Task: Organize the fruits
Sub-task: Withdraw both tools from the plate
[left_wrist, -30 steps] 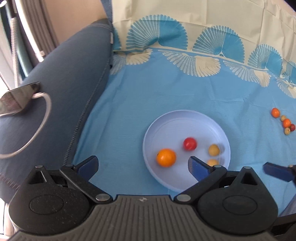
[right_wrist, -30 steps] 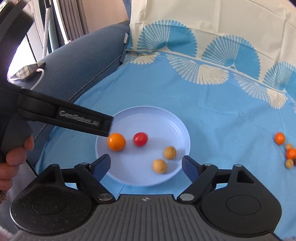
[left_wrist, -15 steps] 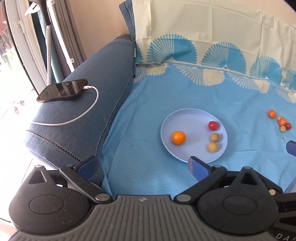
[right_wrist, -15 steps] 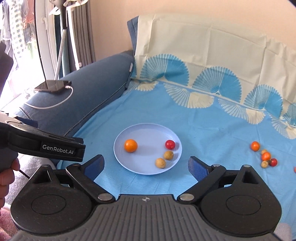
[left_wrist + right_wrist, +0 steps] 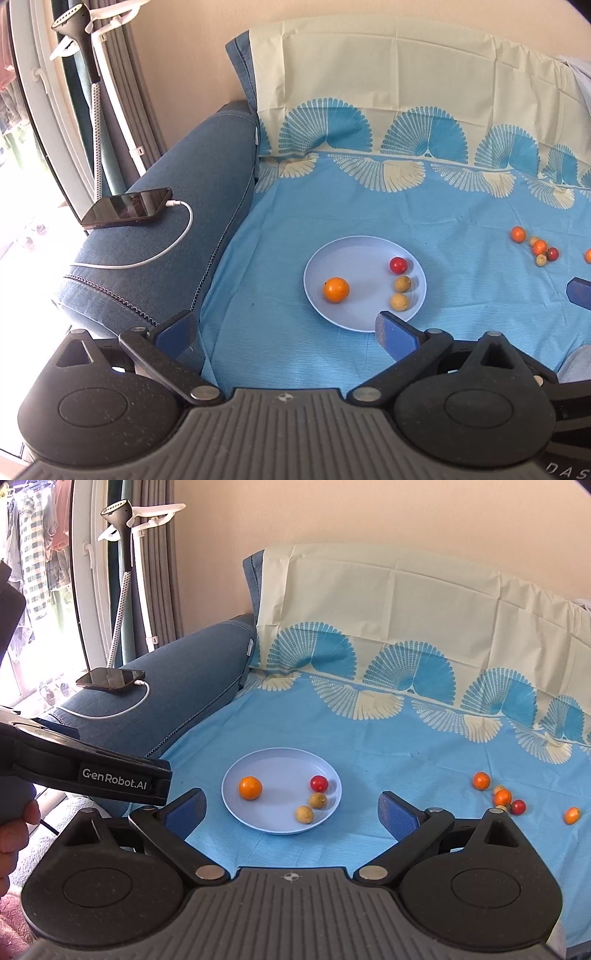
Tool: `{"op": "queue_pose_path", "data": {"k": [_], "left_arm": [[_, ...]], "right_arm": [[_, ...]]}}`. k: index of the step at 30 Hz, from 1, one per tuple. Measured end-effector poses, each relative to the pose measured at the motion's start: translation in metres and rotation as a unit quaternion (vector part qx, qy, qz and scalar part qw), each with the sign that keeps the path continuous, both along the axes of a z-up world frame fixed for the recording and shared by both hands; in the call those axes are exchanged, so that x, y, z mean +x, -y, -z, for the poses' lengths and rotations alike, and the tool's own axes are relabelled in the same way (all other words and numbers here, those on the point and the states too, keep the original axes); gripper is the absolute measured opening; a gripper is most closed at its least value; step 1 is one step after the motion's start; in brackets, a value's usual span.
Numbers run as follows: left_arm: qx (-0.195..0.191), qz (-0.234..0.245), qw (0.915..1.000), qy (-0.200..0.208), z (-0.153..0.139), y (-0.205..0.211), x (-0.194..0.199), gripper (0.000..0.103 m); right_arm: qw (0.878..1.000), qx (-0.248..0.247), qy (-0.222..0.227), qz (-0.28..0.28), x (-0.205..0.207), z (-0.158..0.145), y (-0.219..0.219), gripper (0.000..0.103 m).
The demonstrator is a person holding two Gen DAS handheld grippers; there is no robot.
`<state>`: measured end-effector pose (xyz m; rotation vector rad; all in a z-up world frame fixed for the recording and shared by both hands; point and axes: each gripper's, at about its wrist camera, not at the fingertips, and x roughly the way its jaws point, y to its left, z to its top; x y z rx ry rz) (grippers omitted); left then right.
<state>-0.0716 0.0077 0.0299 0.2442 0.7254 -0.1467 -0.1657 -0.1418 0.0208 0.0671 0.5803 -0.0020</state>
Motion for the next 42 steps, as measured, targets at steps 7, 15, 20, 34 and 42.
{"op": "queue_pose_path", "data": {"k": [7,15,20,34,42], "left_arm": [[-0.003,-0.004,1.0000,0.000,0.000,-0.002,-0.001,0.103],[-0.002,-0.002,1.0000,-0.004,0.003,-0.004,0.002,0.103],[-0.002,-0.002,1.0000,-0.005,0.005,-0.003,0.002,0.103],[0.002,-0.002,0.9997,-0.026,0.017,-0.003,0.015,0.103],[0.006,-0.002,0.9992,-0.041,0.025,-0.003,0.023,0.103]], "right_arm": [[1.000,-0.003,0.003,-0.001,-0.001,0.000,-0.002,0.099],[1.000,0.001,-0.004,0.000,0.001,0.002,-0.001,0.099],[1.000,0.000,-0.009,-0.001,0.004,0.004,-0.002,0.099],[1.000,0.006,-0.030,0.001,0.016,0.013,-0.002,0.100],[0.999,0.013,-0.044,0.003,0.024,0.021,-0.001,0.099]]}}
